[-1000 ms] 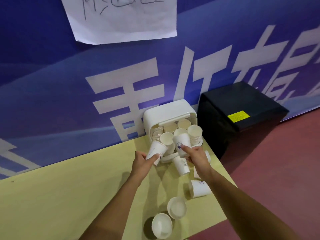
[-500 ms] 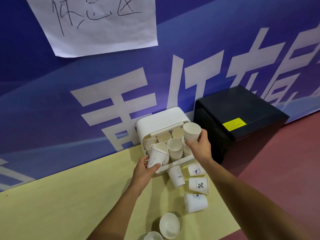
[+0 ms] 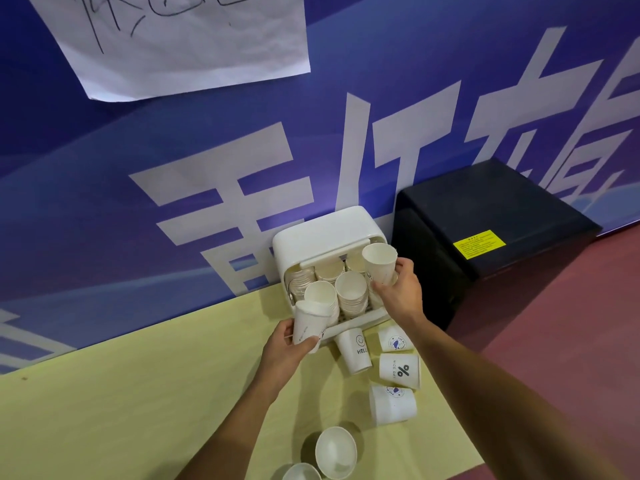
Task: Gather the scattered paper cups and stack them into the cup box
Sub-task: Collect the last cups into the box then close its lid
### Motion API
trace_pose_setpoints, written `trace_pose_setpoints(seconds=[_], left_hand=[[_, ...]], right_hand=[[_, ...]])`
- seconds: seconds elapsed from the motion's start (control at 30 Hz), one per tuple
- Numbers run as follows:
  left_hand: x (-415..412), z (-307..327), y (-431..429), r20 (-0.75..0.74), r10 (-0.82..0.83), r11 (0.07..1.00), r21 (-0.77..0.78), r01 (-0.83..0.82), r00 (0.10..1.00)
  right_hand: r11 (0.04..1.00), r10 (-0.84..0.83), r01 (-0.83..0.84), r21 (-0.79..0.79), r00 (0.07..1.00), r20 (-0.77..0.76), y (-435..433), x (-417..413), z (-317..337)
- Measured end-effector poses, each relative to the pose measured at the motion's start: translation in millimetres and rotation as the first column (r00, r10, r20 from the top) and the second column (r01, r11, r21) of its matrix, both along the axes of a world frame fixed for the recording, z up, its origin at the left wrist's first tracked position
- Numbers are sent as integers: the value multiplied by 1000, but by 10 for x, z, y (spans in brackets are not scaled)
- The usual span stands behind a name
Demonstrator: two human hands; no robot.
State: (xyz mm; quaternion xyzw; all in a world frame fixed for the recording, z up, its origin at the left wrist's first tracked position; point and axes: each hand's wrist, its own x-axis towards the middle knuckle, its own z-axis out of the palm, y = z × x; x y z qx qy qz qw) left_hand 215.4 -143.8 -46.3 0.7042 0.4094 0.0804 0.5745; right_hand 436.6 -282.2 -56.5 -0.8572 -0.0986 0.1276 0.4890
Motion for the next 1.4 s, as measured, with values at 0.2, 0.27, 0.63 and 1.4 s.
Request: trace_pose_setpoints(seconds=[0.2, 0.27, 0.63, 1.4], left_hand=[[-43, -73, 4, -25, -11, 1000, 7, 11, 1000], [-59, -82, -1, -25, -17, 1000, 9, 17, 1000], [-131, -79, -9, -33, -26, 999, 19, 26, 999], [120, 78, -132, 72, -26, 999, 47, 23, 997]], right_hand=[[998, 22, -23, -52, 1000, -8, 13, 44, -1], [998, 20, -21, -51, 1000, -16, 1, 35, -30], [999, 22, -20, -43, 998, 51, -15, 45, 20], [877, 424, -335, 344, 877, -226, 202, -878, 32]])
